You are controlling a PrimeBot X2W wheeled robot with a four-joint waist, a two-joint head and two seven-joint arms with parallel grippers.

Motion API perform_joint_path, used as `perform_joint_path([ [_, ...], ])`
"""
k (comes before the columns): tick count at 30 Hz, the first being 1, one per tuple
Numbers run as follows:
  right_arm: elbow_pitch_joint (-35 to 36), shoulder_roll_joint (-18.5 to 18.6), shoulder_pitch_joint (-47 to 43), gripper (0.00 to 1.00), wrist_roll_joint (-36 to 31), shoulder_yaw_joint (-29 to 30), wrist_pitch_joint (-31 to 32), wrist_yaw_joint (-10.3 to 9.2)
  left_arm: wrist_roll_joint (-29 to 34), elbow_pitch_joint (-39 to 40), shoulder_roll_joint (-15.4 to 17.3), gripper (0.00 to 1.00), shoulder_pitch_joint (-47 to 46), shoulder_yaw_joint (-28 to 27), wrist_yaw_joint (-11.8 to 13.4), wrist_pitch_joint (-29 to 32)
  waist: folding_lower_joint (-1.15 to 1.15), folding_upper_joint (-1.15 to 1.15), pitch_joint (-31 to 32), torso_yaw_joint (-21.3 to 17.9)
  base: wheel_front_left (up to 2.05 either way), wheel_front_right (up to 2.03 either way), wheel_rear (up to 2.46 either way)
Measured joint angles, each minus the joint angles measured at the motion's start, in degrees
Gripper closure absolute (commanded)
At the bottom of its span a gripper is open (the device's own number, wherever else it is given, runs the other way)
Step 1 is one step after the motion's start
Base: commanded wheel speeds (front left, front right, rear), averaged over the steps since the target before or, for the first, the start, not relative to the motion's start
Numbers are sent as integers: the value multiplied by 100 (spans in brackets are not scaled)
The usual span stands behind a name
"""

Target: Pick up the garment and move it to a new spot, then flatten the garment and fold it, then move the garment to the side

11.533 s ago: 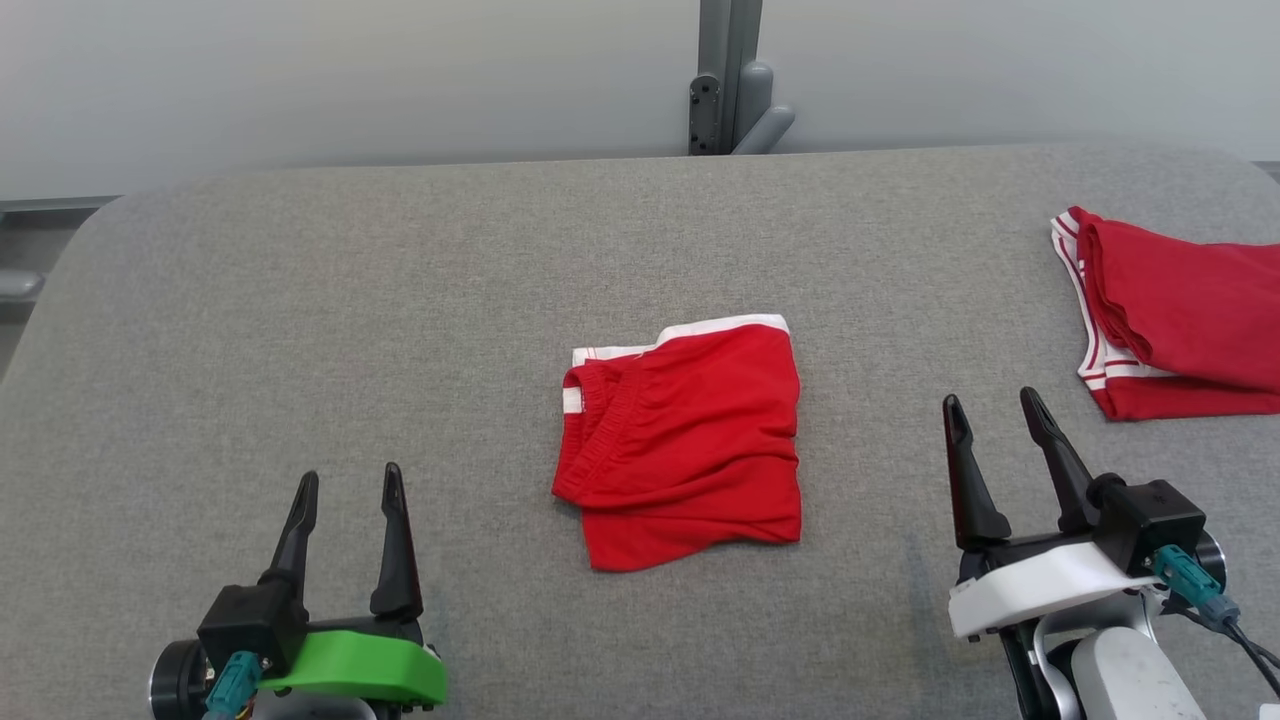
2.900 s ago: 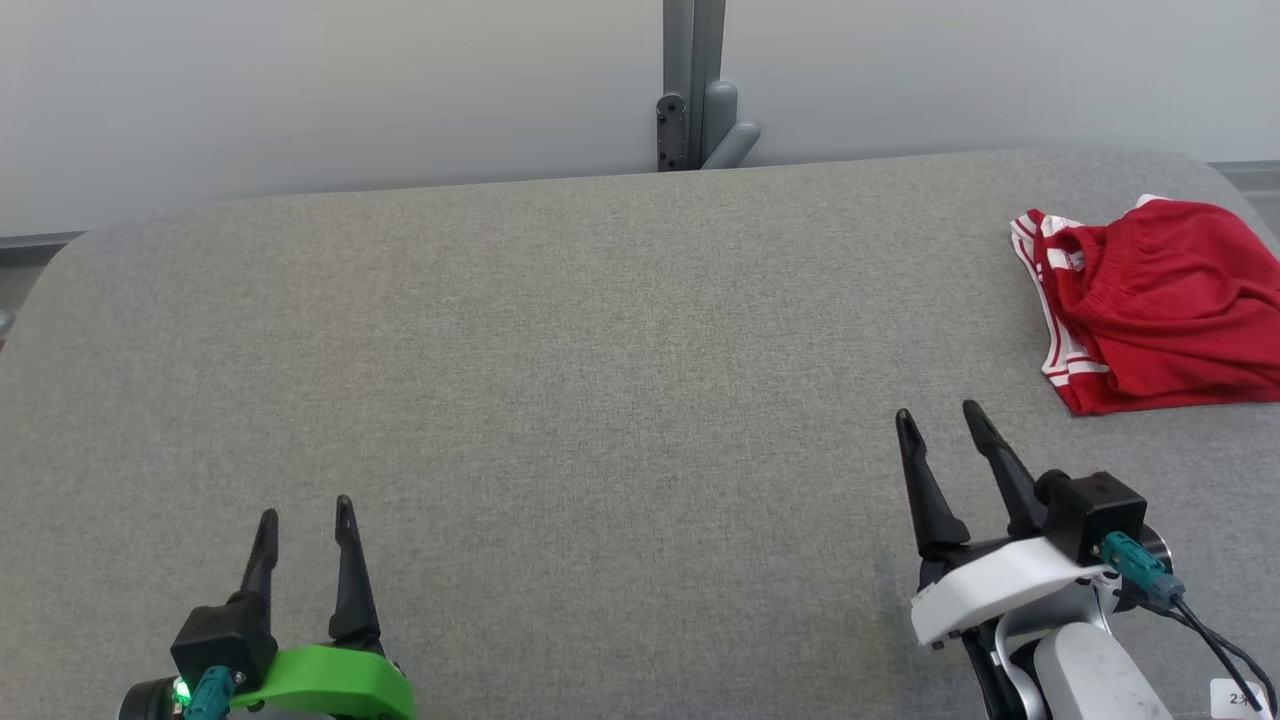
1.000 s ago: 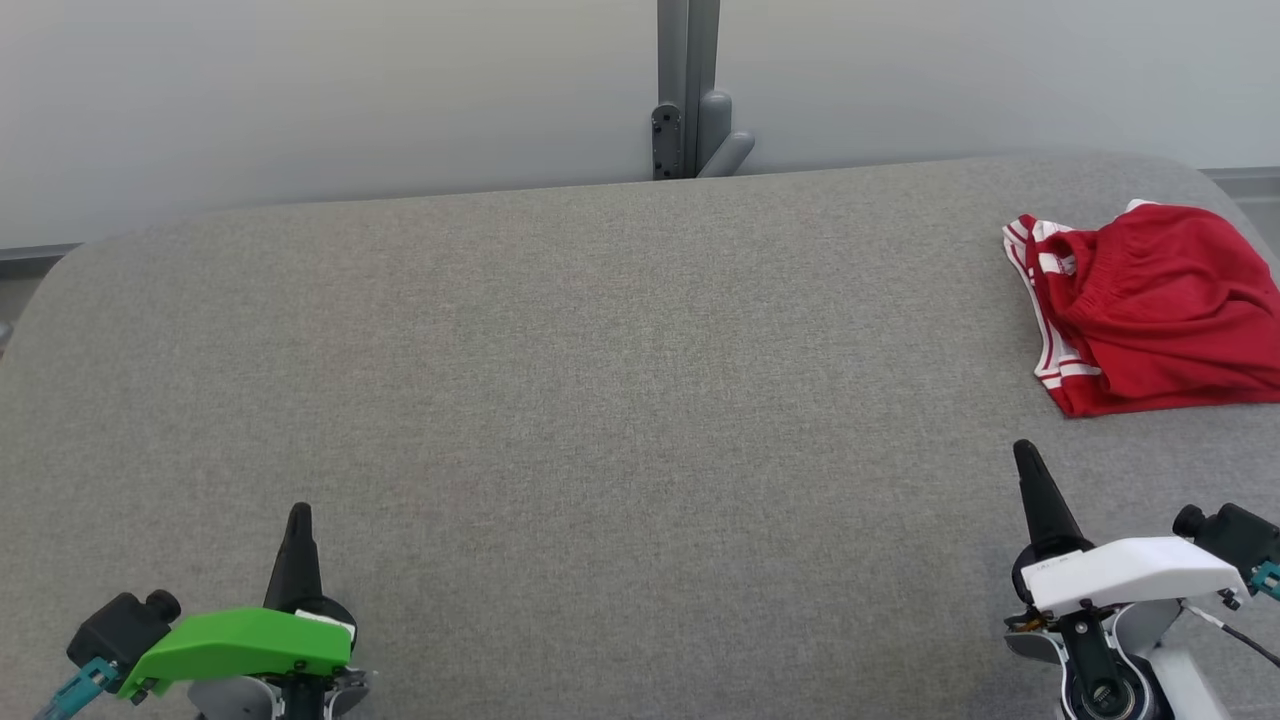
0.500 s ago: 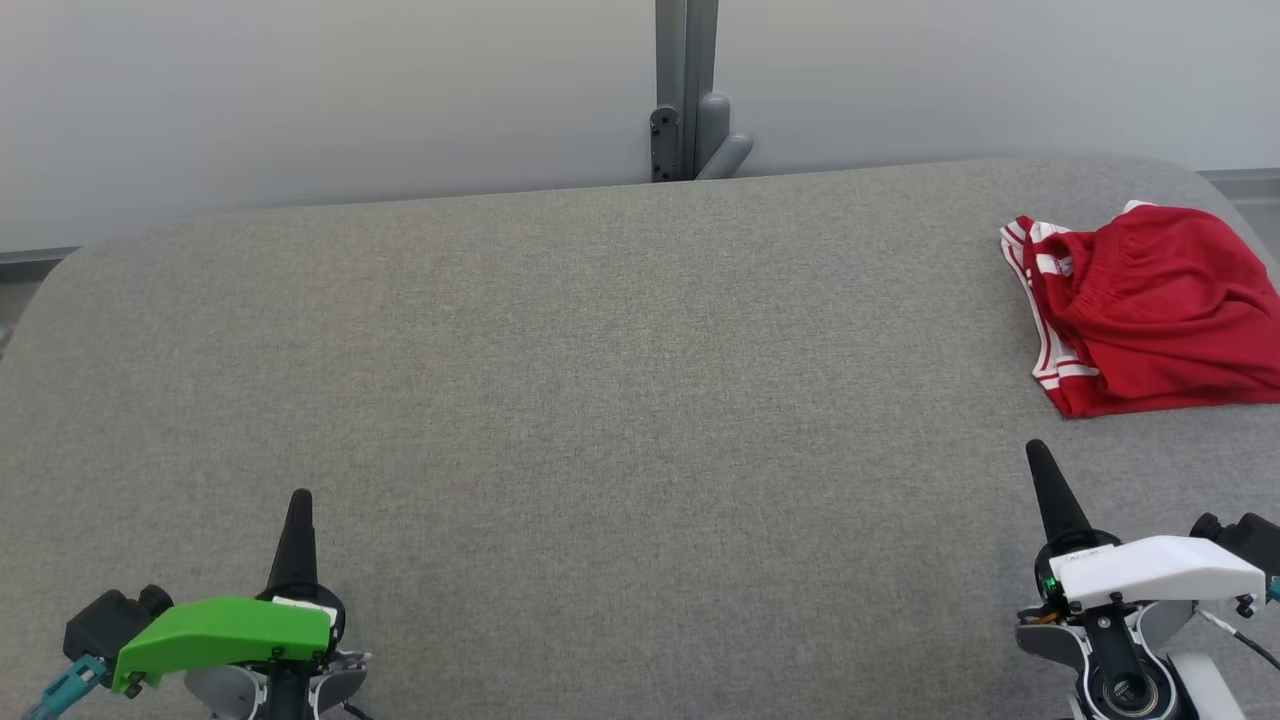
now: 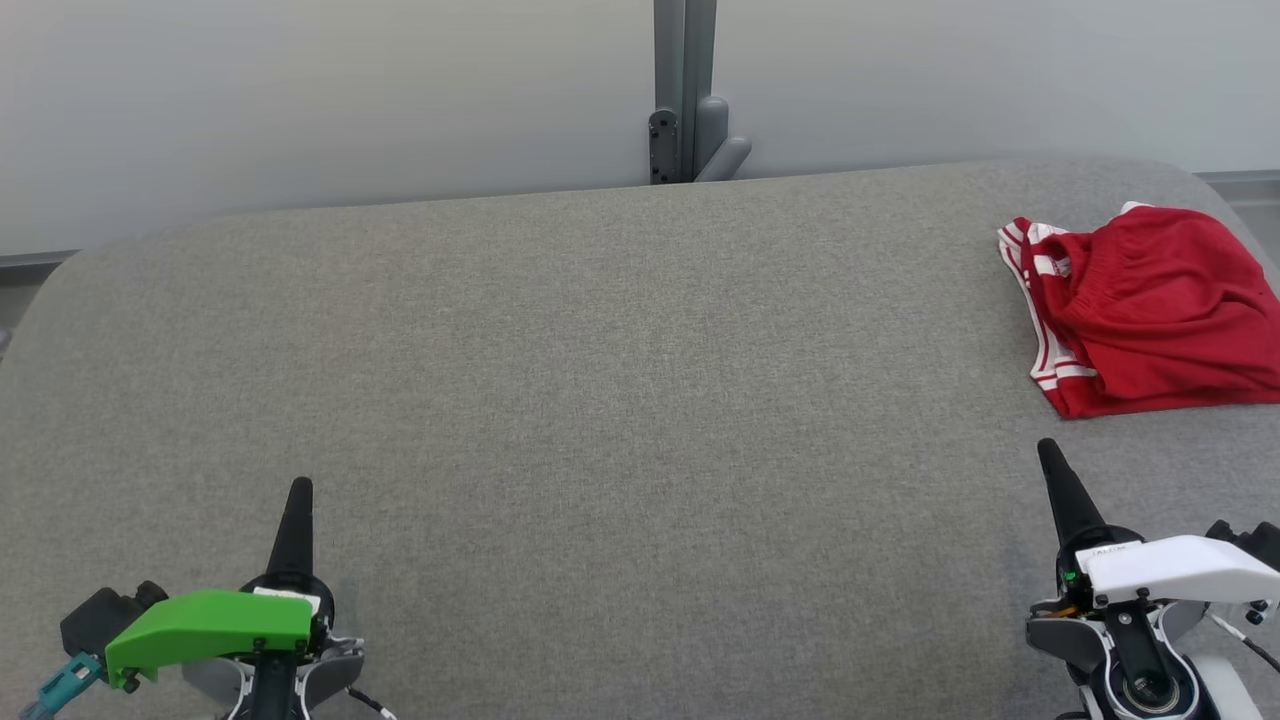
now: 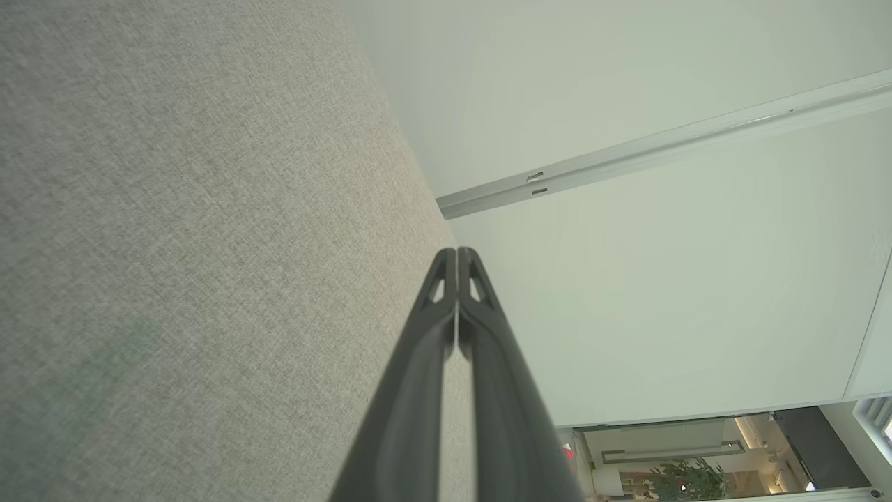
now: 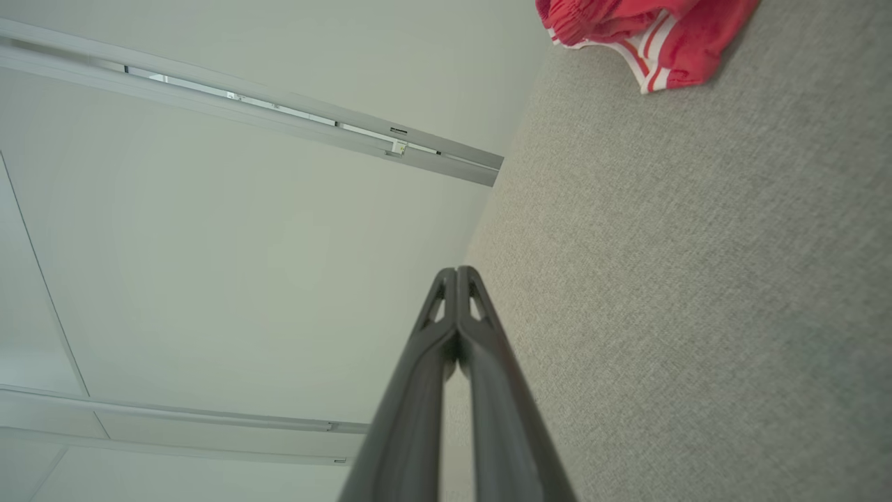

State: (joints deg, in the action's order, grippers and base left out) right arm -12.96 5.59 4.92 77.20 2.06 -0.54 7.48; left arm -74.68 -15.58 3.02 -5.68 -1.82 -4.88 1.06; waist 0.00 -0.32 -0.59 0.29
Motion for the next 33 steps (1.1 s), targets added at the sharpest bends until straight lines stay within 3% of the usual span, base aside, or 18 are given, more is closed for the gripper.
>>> perform_joint_path([
  [33,47,59,-34,100,1492,209,309,0,-1402,-32,-8,100,-185,-133,-194,367,0,0,45,-22,0,0,0],
])
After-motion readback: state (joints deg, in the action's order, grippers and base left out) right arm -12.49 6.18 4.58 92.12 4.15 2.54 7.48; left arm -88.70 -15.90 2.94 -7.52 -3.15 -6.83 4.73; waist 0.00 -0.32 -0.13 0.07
